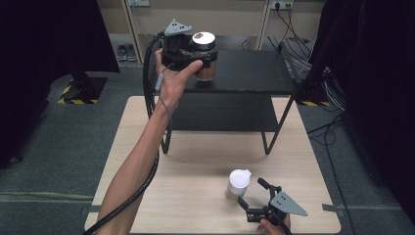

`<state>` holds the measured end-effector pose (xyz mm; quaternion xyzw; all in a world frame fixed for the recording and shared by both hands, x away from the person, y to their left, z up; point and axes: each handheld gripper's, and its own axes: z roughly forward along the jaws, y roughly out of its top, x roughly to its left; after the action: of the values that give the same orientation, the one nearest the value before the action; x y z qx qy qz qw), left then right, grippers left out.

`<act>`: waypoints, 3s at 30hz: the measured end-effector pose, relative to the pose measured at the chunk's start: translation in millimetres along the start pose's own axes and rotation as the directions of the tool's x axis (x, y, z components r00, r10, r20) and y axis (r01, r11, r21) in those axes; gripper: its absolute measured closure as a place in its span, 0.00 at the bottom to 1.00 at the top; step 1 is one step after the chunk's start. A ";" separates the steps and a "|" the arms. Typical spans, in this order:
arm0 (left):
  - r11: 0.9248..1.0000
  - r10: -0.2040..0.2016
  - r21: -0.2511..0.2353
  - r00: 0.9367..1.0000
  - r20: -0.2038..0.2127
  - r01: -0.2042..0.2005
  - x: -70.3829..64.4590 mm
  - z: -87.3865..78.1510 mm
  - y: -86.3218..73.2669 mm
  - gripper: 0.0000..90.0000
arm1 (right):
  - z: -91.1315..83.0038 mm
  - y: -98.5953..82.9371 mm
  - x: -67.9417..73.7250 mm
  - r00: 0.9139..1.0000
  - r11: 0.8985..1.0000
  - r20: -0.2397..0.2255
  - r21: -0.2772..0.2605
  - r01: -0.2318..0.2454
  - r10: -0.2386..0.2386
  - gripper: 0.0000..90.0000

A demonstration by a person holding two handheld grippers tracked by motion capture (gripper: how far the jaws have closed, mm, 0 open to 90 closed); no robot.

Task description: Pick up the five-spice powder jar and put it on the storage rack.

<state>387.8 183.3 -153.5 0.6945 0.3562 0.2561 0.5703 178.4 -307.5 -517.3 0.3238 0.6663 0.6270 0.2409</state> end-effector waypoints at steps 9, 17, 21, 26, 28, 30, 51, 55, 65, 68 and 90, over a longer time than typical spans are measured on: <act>1.000 -0.007 0.003 0.999 -0.049 0.007 2.1 12.0 -9.1 0.34 | -0.1 0.1 0.1 1.000 1.000 -0.001 0.001 0.000 0.000 0.00; 1.000 0.011 -0.009 0.998 -0.058 -0.011 0.1 14.3 -13.9 0.34 | -0.1 0.1 0.0 1.000 1.000 -0.001 0.001 0.001 -0.001 0.00; 1.000 0.005 -0.026 0.998 -0.064 -0.007 -1.0 14.3 -17.4 0.32 | -0.2 0.4 0.4 1.000 1.000 0.000 0.002 0.002 -0.002 0.00; 0.997 -0.018 -0.076 0.998 -0.056 0.013 -0.6 10.4 -23.7 0.10 | -0.2 0.3 0.4 1.000 1.000 0.000 0.002 0.001 -0.001 0.00; 0.995 -0.026 -0.095 0.998 -0.062 0.020 -2.6 9.1 -27.2 0.03 | -0.2 0.5 0.5 1.000 1.000 0.000 0.003 0.001 -0.001 0.00; 0.994 -0.032 -0.104 0.998 -0.055 0.026 -1.7 7.5 -29.9 0.01 | -0.1 0.6 0.7 1.000 1.000 0.000 0.004 0.002 -0.002 0.00; 0.983 -0.029 -0.179 1.000 0.007 0.030 -14.2 -22.5 -64.9 0.00 | 0.0 0.5 0.8 1.000 1.000 0.001 0.003 0.001 -0.001 0.00; 0.982 -0.013 -0.188 1.000 0.008 0.014 -17.4 -31.0 -71.5 0.00 | 0.0 0.6 1.0 1.000 1.000 0.001 0.003 0.003 -0.003 0.00; 0.978 0.009 -0.210 1.000 0.022 -0.004 -24.7 -41.5 -98.8 0.00 | 0.0 0.5 1.0 1.000 1.000 0.001 0.003 0.002 -0.002 0.00; 0.976 0.024 -0.217 1.000 0.013 -0.021 -29.5 -44.4 -108.5 0.00 | 0.0 0.6 0.9 1.000 1.000 0.000 0.003 0.000 0.000 0.00; 0.966 -0.026 -0.257 0.999 0.035 0.034 -49.3 -62.6 -195.1 0.00 | 0.0 0.8 0.6 1.000 1.000 -0.001 0.005 0.003 -0.003 0.00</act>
<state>270.3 201.3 -327.4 0.6131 0.3213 0.2804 0.6650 178.1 -307.1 -516.5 0.3231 0.6684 0.6253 0.2405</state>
